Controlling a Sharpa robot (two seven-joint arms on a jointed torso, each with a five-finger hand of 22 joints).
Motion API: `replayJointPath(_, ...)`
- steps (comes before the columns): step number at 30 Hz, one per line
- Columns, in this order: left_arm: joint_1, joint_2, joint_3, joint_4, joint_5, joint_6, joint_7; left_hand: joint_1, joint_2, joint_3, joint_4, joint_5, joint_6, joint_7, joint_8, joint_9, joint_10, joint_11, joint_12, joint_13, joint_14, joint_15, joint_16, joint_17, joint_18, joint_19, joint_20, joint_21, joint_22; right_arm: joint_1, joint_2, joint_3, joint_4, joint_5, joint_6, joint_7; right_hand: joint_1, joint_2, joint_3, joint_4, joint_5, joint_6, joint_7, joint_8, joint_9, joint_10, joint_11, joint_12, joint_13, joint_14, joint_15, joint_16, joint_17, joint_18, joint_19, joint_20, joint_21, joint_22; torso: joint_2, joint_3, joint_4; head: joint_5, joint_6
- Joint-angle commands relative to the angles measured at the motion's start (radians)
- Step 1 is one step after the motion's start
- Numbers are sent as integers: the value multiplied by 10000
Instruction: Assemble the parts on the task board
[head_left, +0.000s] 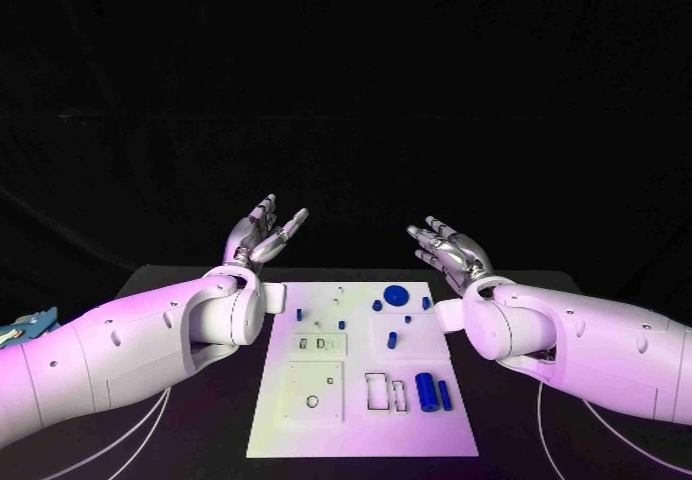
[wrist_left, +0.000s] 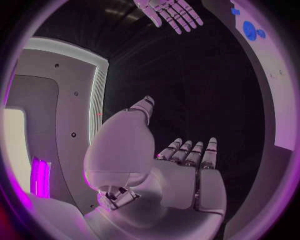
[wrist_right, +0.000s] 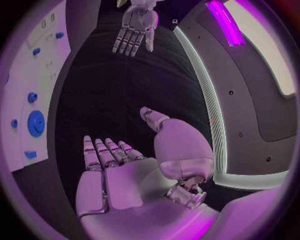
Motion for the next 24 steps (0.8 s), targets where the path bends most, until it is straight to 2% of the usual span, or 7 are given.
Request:
replayJointPath(1, 11, 26, 0, -7, -333, 654, 346, 486, 28, 131, 107, 66, 255, 1013, 101, 51, 162, 208, 95, 46, 68, 202, 86, 35, 239, 49, 151, 87, 35, 134, 58, -90, -154, -382, 1806, -645, 1172, -74, 480, -645, 100, 1254, 1757, 472, 328, 1592, 198, 340, 185, 1440, 256, 429, 292, 11, 706, 110, 359, 173, 4, -3, -3, 1, 1)
replayJointPath(6, 11, 26, 0, -7, -333, 654, 346, 802, 319, 453, 29, 12, 1804, 1575, 589, 375, 1942, 873, 449, 258, 1780, 470, 625, 418, 464, 795, 179, 405, 195, 283, 107, -216, -292, -443, 2263, -805, 2250, -374, 711, -1416, 206, 4478, 1653, 1700, 1101, 6278, -158, 1364, 551, 5822, -284, 1961, 1096, 563, 3903, 32, 1725, 852, 4, -3, -3, 1, 1)
replayJointPath(8, 11, 26, 0, -7, -333, 654, 346, 992, 376, 631, -50, -10, 3153, 1611, 1071, 662, 3616, 1003, 790, 396, 4042, 326, 1461, 905, 521, 3090, 153, 1283, 649, 295, 111, -225, -302, -448, 2299, -817, 2441, -482, 760, -1544, 182, 5096, 1604, 1883, 1214, 6999, -245, 1370, 485, 6532, -428, 2160, 1174, 722, 4933, 32, 2170, 1030, 4, -3, -3, 1, 1)
replayJointPath(9, 36, -610, 7, 536, -341, 907, 439, 1067, 396, 726, -108, -23, 3893, 1626, 1342, 820, 4836, 955, 1059, 492, 5583, 156, 2086, 1230, 756, 4551, 140, 1894, 925, 598, -108, -218, -616, -4956, 592, -40, 2576, -565, 792, -1636, 172, 5424, 1557, 1964, 1264, 7266, -318, 1329, 453, 6804, -516, 2222, 1189, 811, 5212, 30, 2287, 1048, 290, 65, 83, -27, -157)
replayJointPath(11, 44, -682, 8, 592, -428, 1027, 442, 1264, 382, 958, -294, -27, 5024, 1534, 1761, 1064, 6493, 745, 1335, 545, 6785, -107, 2563, 1464, 1150, 5604, 114, 2376, 1052, 655, -134, -214, -669, -5602, 495, -138, 2740, -685, 866, -1735, 166, 6352, 1447, 2228, 1420, 7837, -462, 1341, 445, 7374, -691, 2376, 1244, 975, 5644, 6, 2447, 1061, 328, 82, 115, -59, -170)
replayJointPath(14, 58, -804, 12, 687, -617, 1249, 430, 1370, 313, 1260, -462, -24, 6568, 1362, 2369, 1387, 7916, 484, 1619, 599, 7435, -335, 2761, 1605, 1337, 6056, 100, 2495, 999, 747, -160, -208, -743, -6555, 524, -396, 2813, -835, 968, -1780, 107, 7072, 1309, 2410, 1503, 8490, -633, 1305, 446, 7984, -879, 2512, 1333, 1060, 6100, -80, 2646, 1093, 386, 109, 147, -90, -183)
replayJointPath(24, 200, -1314, 87, 1330, -1254, 1814, 274, 1405, -84, 2159, -775, -56, 7393, 972, 2670, 1539, 9291, 80, 1358, 551, 8958, -827, 3191, 2164, 1389, 7330, -278, 2932, 969, 1088, -234, -187, -882, -9494, 857, -1399, 2878, -1208, 914, -1784, 234, 8063, 954, 2541, 1600, 9936, -1054, 990, 457, 9614, -1431, 2902, 1821, 1051, 7188, -629, 3522, 1458, 789, 189, 221, -319, -140)
